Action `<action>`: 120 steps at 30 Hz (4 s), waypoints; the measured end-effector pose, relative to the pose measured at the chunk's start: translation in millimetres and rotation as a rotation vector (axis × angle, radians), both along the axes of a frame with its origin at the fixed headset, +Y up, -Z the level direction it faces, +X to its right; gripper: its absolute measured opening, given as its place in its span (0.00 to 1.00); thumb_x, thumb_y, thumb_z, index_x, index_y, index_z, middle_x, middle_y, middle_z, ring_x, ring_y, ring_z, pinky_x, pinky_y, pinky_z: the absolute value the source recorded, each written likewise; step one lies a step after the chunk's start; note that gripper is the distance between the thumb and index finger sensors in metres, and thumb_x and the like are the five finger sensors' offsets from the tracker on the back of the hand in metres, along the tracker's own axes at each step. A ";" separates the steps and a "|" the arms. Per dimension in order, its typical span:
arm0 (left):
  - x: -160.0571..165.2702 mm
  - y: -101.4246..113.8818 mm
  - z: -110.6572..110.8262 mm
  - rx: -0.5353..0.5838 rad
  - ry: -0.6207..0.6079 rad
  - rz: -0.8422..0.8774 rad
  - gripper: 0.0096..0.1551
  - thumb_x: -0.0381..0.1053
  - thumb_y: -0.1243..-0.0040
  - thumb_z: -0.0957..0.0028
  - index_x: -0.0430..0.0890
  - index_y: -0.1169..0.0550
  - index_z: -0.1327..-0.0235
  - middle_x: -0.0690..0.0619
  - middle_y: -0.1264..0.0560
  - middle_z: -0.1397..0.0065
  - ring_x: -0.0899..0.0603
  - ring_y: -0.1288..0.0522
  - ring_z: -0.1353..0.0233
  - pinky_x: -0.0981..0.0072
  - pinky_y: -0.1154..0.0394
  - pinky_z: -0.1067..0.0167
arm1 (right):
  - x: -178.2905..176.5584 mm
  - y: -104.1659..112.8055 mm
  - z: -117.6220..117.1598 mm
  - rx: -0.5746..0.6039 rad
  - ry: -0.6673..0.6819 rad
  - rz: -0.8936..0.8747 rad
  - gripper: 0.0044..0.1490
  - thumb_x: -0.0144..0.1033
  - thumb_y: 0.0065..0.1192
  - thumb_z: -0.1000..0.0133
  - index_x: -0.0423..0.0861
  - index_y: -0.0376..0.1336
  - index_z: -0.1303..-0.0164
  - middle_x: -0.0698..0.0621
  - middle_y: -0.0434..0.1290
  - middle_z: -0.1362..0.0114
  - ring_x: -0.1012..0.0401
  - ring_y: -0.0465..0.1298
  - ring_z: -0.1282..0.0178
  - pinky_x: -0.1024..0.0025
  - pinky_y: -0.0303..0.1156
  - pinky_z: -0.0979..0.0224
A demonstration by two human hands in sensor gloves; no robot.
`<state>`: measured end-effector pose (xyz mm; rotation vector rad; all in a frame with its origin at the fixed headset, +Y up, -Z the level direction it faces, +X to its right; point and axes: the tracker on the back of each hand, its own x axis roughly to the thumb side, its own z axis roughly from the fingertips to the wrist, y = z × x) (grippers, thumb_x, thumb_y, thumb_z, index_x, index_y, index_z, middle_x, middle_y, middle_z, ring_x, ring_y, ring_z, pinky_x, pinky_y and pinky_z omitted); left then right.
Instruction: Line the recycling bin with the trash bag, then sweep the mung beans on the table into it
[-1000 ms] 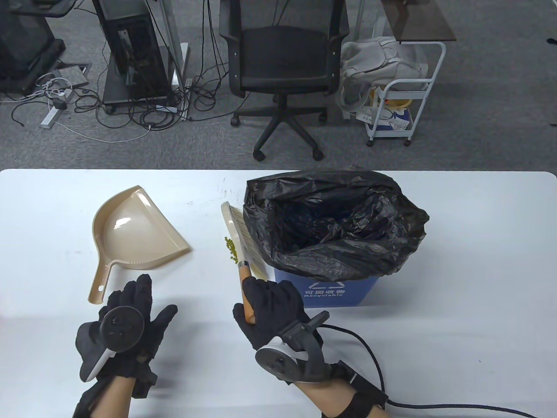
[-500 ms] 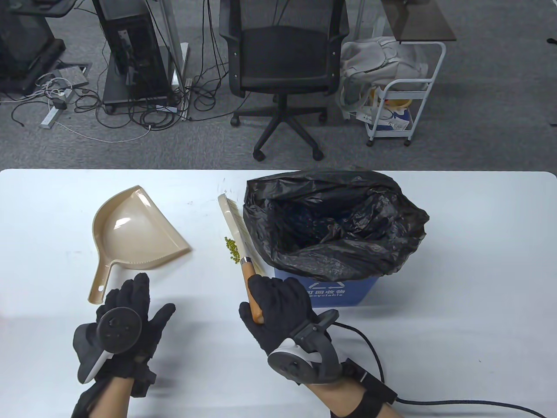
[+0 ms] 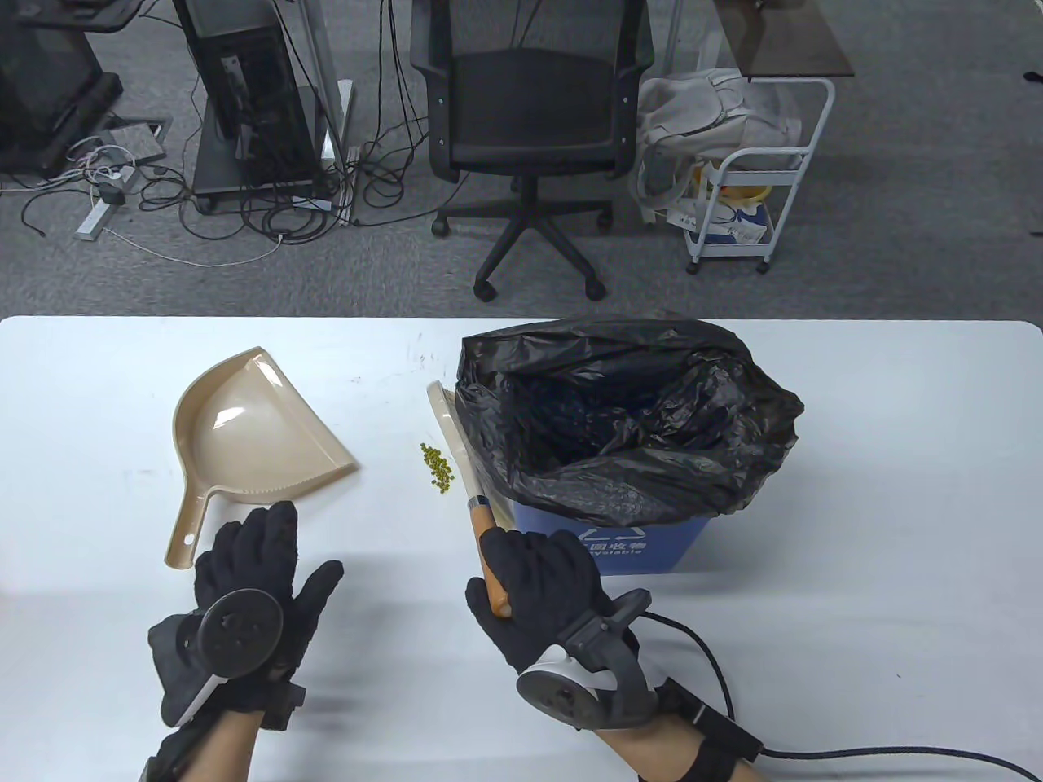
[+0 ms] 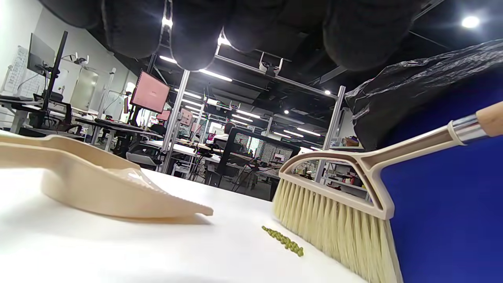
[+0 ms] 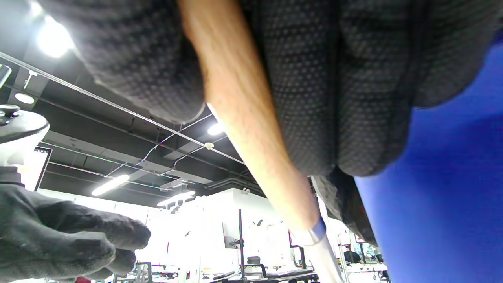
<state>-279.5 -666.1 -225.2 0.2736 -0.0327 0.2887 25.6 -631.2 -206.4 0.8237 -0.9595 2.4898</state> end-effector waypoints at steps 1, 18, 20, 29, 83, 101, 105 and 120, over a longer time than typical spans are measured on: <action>-0.6 2.1 -1.7 -0.002 0.003 -0.010 0.52 0.64 0.38 0.47 0.37 0.35 0.16 0.30 0.33 0.18 0.14 0.38 0.22 0.17 0.42 0.30 | -0.1 -0.1 -0.4 -0.001 -0.001 0.001 0.36 0.45 0.72 0.46 0.29 0.75 0.42 0.31 0.86 0.52 0.37 0.87 0.53 0.35 0.76 0.43; -106.9 -8.8 -65.5 -0.343 0.420 -0.168 0.59 0.64 0.35 0.48 0.37 0.45 0.13 0.24 0.43 0.15 0.11 0.44 0.22 0.15 0.44 0.31 | 6.2 0.5 -2.2 -0.012 0.001 -0.005 0.36 0.45 0.72 0.46 0.29 0.75 0.42 0.32 0.86 0.51 0.38 0.88 0.53 0.35 0.76 0.43; -118.0 -20.0 -69.4 -0.425 0.428 -0.162 0.62 0.66 0.35 0.49 0.38 0.48 0.12 0.23 0.44 0.15 0.11 0.45 0.22 0.15 0.44 0.31 | 6.6 0.5 -2.4 -0.010 0.000 -0.005 0.36 0.45 0.72 0.46 0.29 0.75 0.42 0.32 0.86 0.51 0.38 0.88 0.53 0.35 0.76 0.43; -122.4 -70.6 -83.1 -0.567 0.404 -0.061 0.68 0.65 0.34 0.49 0.37 0.61 0.17 0.25 0.44 0.15 0.12 0.43 0.22 0.16 0.43 0.31 | 7.2 0.6 -3.1 -0.014 -0.002 -0.009 0.37 0.46 0.72 0.46 0.29 0.75 0.41 0.32 0.86 0.51 0.38 0.88 0.53 0.36 0.76 0.43; -24.0 -81.1 -4.7 -0.360 0.020 -0.196 0.43 0.43 0.37 0.44 0.50 0.41 0.16 0.27 0.33 0.20 0.17 0.30 0.26 0.22 0.35 0.32 | 9.6 -3.8 -3.0 -0.038 -0.002 -0.018 0.37 0.46 0.72 0.46 0.29 0.74 0.41 0.32 0.86 0.51 0.39 0.88 0.52 0.36 0.76 0.43; -28.6 -88.5 -16.1 -0.345 0.005 -0.228 0.44 0.43 0.38 0.44 0.54 0.45 0.16 0.30 0.42 0.15 0.16 0.38 0.21 0.22 0.36 0.29 | 14.4 0.4 -8.6 -0.066 -0.010 -0.044 0.37 0.46 0.72 0.46 0.29 0.74 0.41 0.33 0.86 0.51 0.39 0.88 0.53 0.37 0.77 0.43; -28.2 -87.6 -16.0 -0.335 -0.017 -0.198 0.43 0.40 0.38 0.44 0.51 0.43 0.16 0.29 0.42 0.15 0.16 0.36 0.22 0.22 0.33 0.31 | 19.4 2.0 -13.4 -0.108 -0.011 -0.086 0.37 0.45 0.71 0.46 0.28 0.74 0.40 0.32 0.86 0.51 0.39 0.88 0.53 0.36 0.76 0.43; -23.5 -85.3 -18.2 -0.331 -0.018 -0.190 0.42 0.36 0.35 0.45 0.47 0.39 0.17 0.27 0.39 0.17 0.17 0.31 0.24 0.19 0.26 0.38 | 19.7 2.6 -27.0 -0.220 0.091 -0.112 0.36 0.40 0.74 0.48 0.29 0.74 0.38 0.29 0.86 0.50 0.36 0.87 0.52 0.34 0.75 0.43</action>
